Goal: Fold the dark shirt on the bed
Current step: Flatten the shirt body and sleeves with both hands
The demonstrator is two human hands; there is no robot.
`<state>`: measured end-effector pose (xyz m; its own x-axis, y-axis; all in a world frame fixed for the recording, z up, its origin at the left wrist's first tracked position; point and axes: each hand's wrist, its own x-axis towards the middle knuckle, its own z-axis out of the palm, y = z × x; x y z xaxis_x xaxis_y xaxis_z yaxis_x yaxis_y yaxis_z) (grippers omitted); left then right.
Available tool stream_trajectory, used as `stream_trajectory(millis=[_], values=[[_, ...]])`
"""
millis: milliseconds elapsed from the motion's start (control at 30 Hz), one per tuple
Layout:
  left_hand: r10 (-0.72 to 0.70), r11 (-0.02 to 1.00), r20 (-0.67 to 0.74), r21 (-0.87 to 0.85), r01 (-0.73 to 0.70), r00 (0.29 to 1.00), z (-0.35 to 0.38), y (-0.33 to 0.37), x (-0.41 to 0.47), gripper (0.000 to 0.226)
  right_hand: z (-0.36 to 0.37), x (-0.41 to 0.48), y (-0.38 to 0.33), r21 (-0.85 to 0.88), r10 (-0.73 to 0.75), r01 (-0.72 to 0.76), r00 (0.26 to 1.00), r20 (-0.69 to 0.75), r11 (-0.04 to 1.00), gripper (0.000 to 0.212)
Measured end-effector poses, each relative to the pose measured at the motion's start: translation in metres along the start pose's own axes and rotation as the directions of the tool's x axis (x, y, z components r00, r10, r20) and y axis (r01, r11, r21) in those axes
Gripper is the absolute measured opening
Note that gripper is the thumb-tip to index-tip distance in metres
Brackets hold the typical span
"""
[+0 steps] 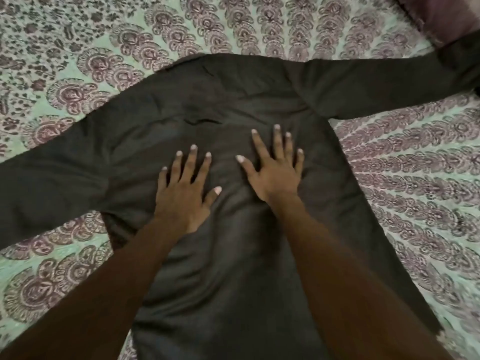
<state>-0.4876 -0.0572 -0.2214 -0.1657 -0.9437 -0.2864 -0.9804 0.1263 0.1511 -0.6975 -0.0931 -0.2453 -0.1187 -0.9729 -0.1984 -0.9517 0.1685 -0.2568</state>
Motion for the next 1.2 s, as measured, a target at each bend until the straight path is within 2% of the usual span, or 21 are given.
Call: stream_trajectory(millis=[67,167,200,233,300,367,400,433,467,533,600,667,700,733,800,867,900,967,1033,1100,1200], values=[[-0.011,1.0,-0.04,-0.006,0.011,0.999,0.017,0.009,-0.025,0.078,-0.01,-0.016,0.041,0.008,0.149,-0.149,0.985,-0.086,0.989,0.074],[0.01,1.0,-0.061,0.009,-0.01,0.998,0.041,0.02,-0.086,0.076,-0.026,-0.026,0.078,0.054,0.318,-0.314,0.946,-0.066,0.948,0.081],[0.013,1.0,-0.06,0.024,-0.011,0.998,0.048,0.024,-0.108,0.076,-0.027,-0.029,0.08,0.043,0.326,-0.324,0.943,-0.069,0.945,0.084],[0.004,0.999,-0.061,0.034,-0.002,0.998,0.056,0.028,-0.129,0.076,-0.027,-0.036,0.077,0.019,0.271,-0.271,0.958,-0.092,0.962,0.086],[-0.046,0.998,-0.084,0.032,0.049,0.995,0.067,0.037,-0.163,0.076,-0.021,-0.056,0.063,-0.037,-0.039,0.035,0.993,-0.11,0.999,0.083],[-0.09,0.995,-0.091,0.031,0.093,0.992,0.075,0.048,-0.191,0.079,-0.006,-0.091,0.055,-0.072,-0.349,0.347,0.937,-0.012,0.935,0.076],[-0.096,0.995,-0.085,0.027,0.098,0.992,0.079,0.054,-0.206,0.08,0.0,-0.111,0.058,-0.103,-0.406,0.406,0.914,0.02,0.908,0.072],[-0.092,0.995,-0.084,0.024,0.094,0.992,0.084,0.06,-0.219,0.08,0.004,-0.127,0.067,-0.13,-0.395,0.393,0.919,0.015,0.91,0.07],[-0.089,0.996,-0.082,0.019,0.091,0.993,0.09,0.066,-0.235,0.08,0.005,-0.141,0.081,-0.139,-0.318,0.313,0.948,-0.016,0.939,0.069],[-0.079,0.997,-0.075,0.013,0.08,0.994,0.102,0.078,-0.266,0.081,-0.001,-0.163,0.112,-0.129,-0.05,0.039,0.995,-0.081,0.991,0.07],[-0.029,0.999,-0.064,0.01,0.03,0.997,0.113,0.087,-0.296,0.085,-0.009,-0.178,0.134,-0.063,0.219,-0.224,0.972,-0.081,0.973,0.073],[0.048,0.999,-0.032,-0.016,-0.049,0.998,0.119,0.091,-0.321,0.089,-0.012,-0.186,0.135,-0.003,0.358,-0.36,0.929,-0.094,0.933,0.079],[0.074,0.997,-0.011,-0.034,-0.074,0.997,0.12,0.093,-0.331,0.092,-0.013,-0.191,0.125,-0.02,0.33,-0.335,0.936,-0.121,0.942,0.081],[0.088,0.995,0.004,-0.053,-0.087,0.996,0.119,0.094,-0.34,0.094,-0.012,-0.195,0.109,-0.057,0.232,-0.242,0.962,-0.141,0.969,0.082],[0.114,0.99,0.027,-0.087,-0.111,0.993,0.114,0.096,-0.35,0.093,-0.003,-0.205,0.073,-0.091,-0.077,0.069,0.993,-0.088,0.994,0.077],[0.12,0.985,-0.012,-0.126,-0.121,0.993,0.107,0.091,-0.351,0.081,0.015,-0.224,0.04,-0.105,-0.384,0.386,0.923,0.034,0.917,0.069],[0.094,0.984,-0.05,-0.149,-0.101,0.994,0.105,0.086,-0.348,0.072,0.026,-0.235,0.033,-0.126,-0.467,0.474,0.88,0.083,0.871,0.066],[-0.027,0.986,-0.138,-0.167,0.004,0.99,0.096,0.076,-0.331,0.064,0.037,-0.261,0.039,-0.189,-0.5,0.518,0.855,0.137,0.834,0.062],[-0.128,0.982,-0.185,-0.162,0.098,0.974,0.086,0.061,-0.31,0.07,0.037,-0.301,0.063,-0.214,-0.457,0.481,0.876,0.152,0.85,0.062],[-0.138,0.983,-0.14,-0.144,0.118,0.981,0.085,0.045,-0.292,0.08,0.032,-0.348,0.091,-0.237,-0.462,0.491,0.871,0.169,0.838,0.063],[-0.073,0.995,-0.059,-0.076,0.069,0.996,0.101,0.038,-0.302,0.089,0.02,-0.392,0.122,-0.223,-0.446,0.486,0.87,0.208,0.845,0.066]])
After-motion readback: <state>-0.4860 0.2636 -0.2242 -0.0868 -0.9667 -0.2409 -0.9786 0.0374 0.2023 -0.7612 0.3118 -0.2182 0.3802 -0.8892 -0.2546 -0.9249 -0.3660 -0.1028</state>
